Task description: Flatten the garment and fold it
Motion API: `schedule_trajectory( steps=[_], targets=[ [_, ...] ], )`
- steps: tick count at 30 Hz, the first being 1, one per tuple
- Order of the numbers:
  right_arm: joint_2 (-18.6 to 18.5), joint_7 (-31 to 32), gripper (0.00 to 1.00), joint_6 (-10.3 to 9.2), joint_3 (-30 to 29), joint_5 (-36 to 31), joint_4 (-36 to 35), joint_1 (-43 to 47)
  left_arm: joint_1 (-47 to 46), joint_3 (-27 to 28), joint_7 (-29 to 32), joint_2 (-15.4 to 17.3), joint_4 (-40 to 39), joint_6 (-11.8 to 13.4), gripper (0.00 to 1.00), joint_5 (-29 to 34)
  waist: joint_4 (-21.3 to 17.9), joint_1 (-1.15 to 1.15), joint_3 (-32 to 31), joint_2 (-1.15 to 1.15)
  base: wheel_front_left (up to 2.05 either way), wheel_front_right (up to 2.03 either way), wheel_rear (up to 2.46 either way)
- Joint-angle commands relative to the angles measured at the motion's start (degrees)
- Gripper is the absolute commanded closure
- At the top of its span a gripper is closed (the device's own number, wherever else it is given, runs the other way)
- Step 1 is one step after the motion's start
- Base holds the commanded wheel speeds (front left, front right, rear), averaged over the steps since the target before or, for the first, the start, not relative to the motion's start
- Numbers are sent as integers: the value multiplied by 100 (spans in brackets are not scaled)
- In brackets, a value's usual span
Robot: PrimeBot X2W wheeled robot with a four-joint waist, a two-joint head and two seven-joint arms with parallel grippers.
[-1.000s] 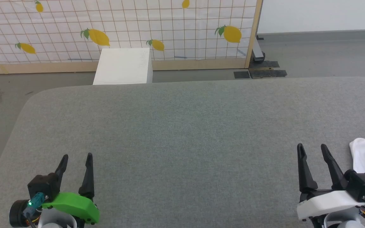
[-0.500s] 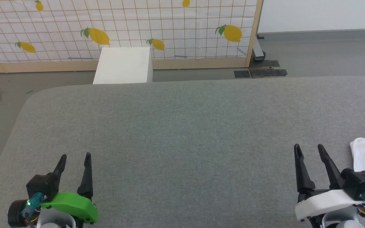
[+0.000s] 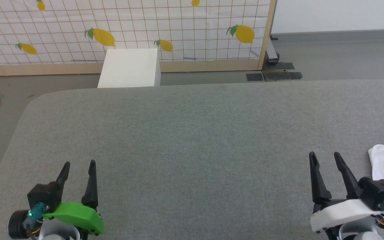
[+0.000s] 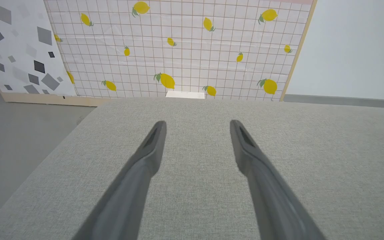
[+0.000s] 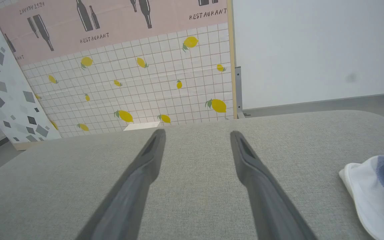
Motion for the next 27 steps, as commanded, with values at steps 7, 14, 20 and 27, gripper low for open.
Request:
schedule_trajectory(
  steps=[7, 14, 20, 27],
  targets=[
    [0, 26, 100, 0, 7, -25, -19, -2, 5, 9, 35, -38, -21, -9, 100, 49, 5, 0, 3, 0, 0, 0, 0],
    [1, 90, 100, -1, 23, -88, -66, -6, 18, 71, 114, -128, -88, -31, 100, 190, 15, 0, 12, 2, 0, 0, 0],
    [1, 146, 100, -1, 38, -143, -107, -9, 30, 126, 184, -206, -146, -50, 100, 312, 23, 0, 20, 2, 0, 0, 0],
    [1, 213, 100, -2, 55, -207, -155, -13, 43, 190, 266, -299, -215, -72, 100, 456, 33, 0, 29, 4, 0, 0, 0]
  ],
)
